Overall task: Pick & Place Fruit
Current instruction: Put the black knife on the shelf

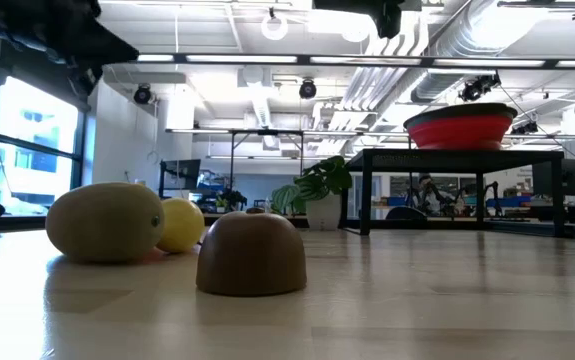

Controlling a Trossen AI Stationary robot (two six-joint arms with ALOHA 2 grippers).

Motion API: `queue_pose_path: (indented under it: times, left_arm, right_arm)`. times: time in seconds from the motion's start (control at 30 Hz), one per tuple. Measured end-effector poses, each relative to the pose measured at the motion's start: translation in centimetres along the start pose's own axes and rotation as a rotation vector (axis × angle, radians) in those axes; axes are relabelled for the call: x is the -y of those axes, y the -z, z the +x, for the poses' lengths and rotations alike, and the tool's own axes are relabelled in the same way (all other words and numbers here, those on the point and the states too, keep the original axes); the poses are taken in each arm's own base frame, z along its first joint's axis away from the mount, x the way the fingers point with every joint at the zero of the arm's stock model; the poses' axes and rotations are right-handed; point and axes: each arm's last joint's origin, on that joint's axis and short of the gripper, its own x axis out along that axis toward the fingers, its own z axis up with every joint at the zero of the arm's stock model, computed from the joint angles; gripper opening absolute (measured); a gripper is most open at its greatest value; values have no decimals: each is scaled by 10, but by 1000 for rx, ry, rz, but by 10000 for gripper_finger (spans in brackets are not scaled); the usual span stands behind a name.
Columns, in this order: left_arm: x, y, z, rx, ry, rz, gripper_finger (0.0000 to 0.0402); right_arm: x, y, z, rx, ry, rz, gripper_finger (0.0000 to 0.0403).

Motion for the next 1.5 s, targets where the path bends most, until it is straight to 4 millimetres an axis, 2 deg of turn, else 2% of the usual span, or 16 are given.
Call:
queue_pose_path:
  times: [0.4,0.7,0.8,1.1,1.3,1.5]
  left_arm:
    - [-9,12,32,-84,-270,-192,2]
    - [-17,32,68,-163,-474,-402,1]
    - [-18,35,83,-162,-494,-451,1]
    - [-7,14,122,-293,-591,-363,0]
    - [2,-2,127,-428,-608,-354,0]
    - [5,-9,125,-461,-596,-352,0]
  right_arm:
    - [1,3,4,-16,5,-4,9]
    - [7,16,18,-90,45,-49,9]
    - [11,23,27,-123,61,-71,9]
    - [22,30,34,-168,98,-100,9]
    - [22,30,34,-174,94,-120,9]
    - [22,27,32,-164,88,-180,9]
